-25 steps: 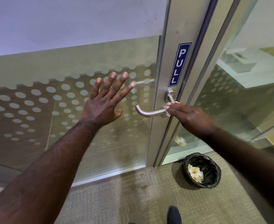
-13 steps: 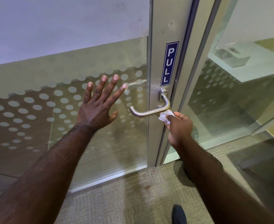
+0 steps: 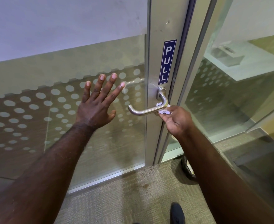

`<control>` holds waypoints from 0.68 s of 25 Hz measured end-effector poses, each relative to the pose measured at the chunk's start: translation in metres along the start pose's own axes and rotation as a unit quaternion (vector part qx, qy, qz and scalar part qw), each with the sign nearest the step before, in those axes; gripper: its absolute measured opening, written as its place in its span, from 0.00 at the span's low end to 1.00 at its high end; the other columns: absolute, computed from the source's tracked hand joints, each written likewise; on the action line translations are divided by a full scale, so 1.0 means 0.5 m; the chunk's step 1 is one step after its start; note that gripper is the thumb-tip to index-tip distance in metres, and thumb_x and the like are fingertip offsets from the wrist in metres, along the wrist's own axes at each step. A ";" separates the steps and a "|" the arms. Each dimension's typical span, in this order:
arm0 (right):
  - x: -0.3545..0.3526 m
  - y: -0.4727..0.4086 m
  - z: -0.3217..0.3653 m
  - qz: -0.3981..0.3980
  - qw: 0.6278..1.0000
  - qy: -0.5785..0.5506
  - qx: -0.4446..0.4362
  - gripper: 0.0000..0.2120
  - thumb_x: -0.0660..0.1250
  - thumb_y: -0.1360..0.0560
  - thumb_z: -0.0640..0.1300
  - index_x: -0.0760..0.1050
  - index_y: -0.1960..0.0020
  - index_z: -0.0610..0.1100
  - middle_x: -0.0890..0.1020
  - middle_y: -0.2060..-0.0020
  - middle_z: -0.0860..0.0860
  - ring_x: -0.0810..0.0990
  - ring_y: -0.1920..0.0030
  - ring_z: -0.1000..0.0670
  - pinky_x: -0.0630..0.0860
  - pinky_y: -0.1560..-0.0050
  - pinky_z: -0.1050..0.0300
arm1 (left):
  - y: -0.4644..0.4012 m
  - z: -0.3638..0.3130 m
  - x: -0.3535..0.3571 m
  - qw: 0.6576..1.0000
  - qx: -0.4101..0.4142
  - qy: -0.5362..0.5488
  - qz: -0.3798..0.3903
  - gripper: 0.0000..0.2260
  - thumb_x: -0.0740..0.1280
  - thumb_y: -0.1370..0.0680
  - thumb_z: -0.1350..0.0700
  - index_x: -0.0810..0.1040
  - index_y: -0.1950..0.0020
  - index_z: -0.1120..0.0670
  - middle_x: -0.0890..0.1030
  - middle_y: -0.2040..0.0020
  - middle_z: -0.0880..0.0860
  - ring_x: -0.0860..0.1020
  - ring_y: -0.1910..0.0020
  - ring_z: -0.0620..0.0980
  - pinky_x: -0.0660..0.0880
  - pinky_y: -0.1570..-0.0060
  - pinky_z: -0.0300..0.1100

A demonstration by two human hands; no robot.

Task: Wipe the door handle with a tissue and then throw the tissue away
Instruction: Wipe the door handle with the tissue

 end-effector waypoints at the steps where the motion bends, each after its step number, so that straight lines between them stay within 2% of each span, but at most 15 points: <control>1: 0.000 0.000 0.002 0.011 0.999 -0.032 0.010 0.20 0.48 0.25 0.27 0.63 0.34 0.25 0.75 0.41 0.29 0.78 0.45 0.34 0.71 0.35 0.37 | 0.000 0.000 0.000 1.000 0.001 0.000 0.000 0.57 0.78 0.34 0.45 0.38 0.19 0.43 0.32 0.19 0.47 0.33 0.20 0.50 0.30 0.25 0.52; 3: 0.000 0.004 0.006 0.023 0.997 -0.069 0.017 0.20 0.46 0.25 0.29 0.63 0.34 0.27 0.72 0.37 0.28 0.77 0.41 0.33 0.69 0.34 0.36 | 0.001 0.001 0.001 1.000 0.002 0.001 -0.001 0.57 0.77 0.34 0.45 0.38 0.19 0.43 0.32 0.19 0.47 0.34 0.20 0.50 0.31 0.25 0.52; 5: -0.004 0.004 0.008 0.026 0.998 -0.047 0.020 0.19 0.46 0.23 0.27 0.61 0.33 0.26 0.73 0.37 0.28 0.76 0.39 0.34 0.70 0.34 0.37 | 0.001 0.000 0.002 1.000 0.002 0.001 -0.005 0.57 0.77 0.34 0.46 0.38 0.19 0.43 0.33 0.19 0.46 0.34 0.20 0.50 0.31 0.25 0.52; 8: -0.015 0.006 -0.002 0.035 0.999 0.013 0.014 0.15 0.53 0.19 0.30 0.65 0.34 0.28 0.76 0.39 0.32 0.79 0.42 0.38 0.71 0.34 0.41 | 0.001 0.000 0.004 1.000 0.003 -0.002 -0.012 0.57 0.77 0.34 0.46 0.39 0.19 0.43 0.33 0.19 0.47 0.34 0.20 0.50 0.31 0.25 0.52; 11: -0.024 0.010 -0.016 0.032 0.999 0.019 -0.001 0.12 0.58 0.20 0.32 0.69 0.37 0.30 0.79 0.43 0.33 0.81 0.47 0.40 0.73 0.35 0.43 | 0.001 -0.001 0.007 1.000 0.002 -0.005 -0.020 0.57 0.77 0.35 0.46 0.40 0.18 0.43 0.34 0.19 0.47 0.35 0.20 0.50 0.31 0.24 0.52; 14: -0.020 0.024 -0.042 0.041 0.999 0.018 -0.018 0.06 0.60 0.20 0.33 0.73 0.46 0.32 0.81 0.50 0.37 0.82 0.53 0.45 0.77 0.44 0.50 | 0.002 -0.001 0.011 1.000 0.001 -0.010 -0.024 0.57 0.77 0.35 0.45 0.40 0.18 0.43 0.34 0.19 0.47 0.35 0.20 0.51 0.30 0.25 0.52; 17: 0.000 0.047 -0.098 0.047 0.998 0.015 -0.040 0.08 0.60 0.20 0.33 0.75 0.44 0.31 0.82 0.55 0.43 0.81 0.54 0.49 0.79 0.55 0.58 | 0.002 -0.002 0.014 1.000 -0.003 -0.012 -0.026 0.56 0.77 0.35 0.45 0.41 0.18 0.43 0.34 0.19 0.47 0.35 0.20 0.51 0.30 0.25 0.52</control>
Point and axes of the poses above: each hand's wrist, its own y-axis away from the middle knuckle, its own x-axis out of the palm, z = x × y, the point moved 1 cm from there along -y, towards the middle knuckle
